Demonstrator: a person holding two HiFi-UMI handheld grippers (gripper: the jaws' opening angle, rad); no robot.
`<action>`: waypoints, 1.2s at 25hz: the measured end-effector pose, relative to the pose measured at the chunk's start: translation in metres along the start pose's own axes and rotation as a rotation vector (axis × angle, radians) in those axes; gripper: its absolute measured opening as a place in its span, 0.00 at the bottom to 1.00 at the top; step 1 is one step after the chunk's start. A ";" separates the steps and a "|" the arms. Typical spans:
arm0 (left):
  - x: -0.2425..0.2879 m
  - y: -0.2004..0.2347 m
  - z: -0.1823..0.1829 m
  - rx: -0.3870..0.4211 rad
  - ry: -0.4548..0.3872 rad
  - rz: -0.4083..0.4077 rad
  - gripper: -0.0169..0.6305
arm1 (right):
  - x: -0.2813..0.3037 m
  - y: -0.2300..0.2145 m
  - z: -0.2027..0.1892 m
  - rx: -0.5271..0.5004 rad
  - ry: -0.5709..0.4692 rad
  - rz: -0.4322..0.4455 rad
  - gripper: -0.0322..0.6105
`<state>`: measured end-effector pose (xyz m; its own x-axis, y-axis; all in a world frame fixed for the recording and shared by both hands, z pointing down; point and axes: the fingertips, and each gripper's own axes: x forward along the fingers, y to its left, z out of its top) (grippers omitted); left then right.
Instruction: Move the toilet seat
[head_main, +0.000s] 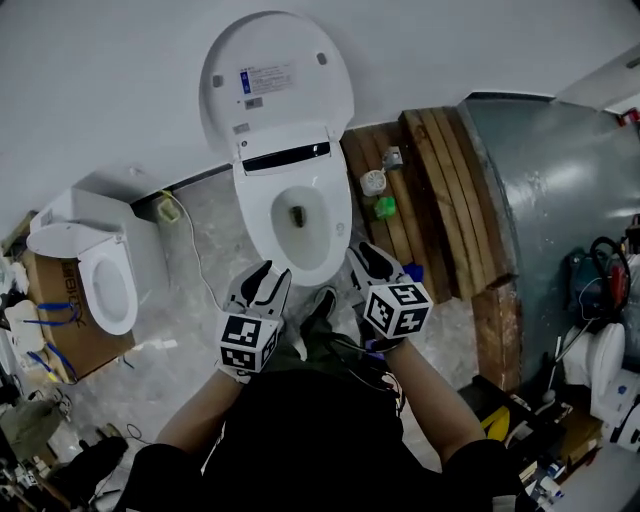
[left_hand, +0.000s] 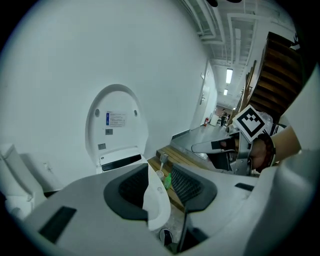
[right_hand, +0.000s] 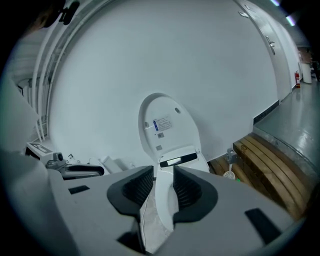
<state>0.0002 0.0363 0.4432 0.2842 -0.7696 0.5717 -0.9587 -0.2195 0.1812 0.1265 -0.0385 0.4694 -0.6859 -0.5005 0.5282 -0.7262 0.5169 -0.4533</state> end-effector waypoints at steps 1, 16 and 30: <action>0.003 0.001 -0.004 0.000 0.009 0.006 0.25 | 0.002 -0.006 0.000 0.004 0.007 0.002 0.24; 0.056 0.042 -0.088 -0.034 0.160 -0.004 0.25 | 0.077 -0.076 -0.033 0.067 0.048 -0.053 0.27; 0.101 0.056 -0.128 -0.065 0.228 -0.073 0.25 | 0.124 -0.091 -0.086 0.100 0.119 -0.092 0.27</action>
<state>-0.0231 0.0233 0.6134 0.3554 -0.5962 0.7198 -0.9347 -0.2245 0.2755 0.1116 -0.0876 0.6381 -0.6104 -0.4536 0.6494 -0.7907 0.3984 -0.4649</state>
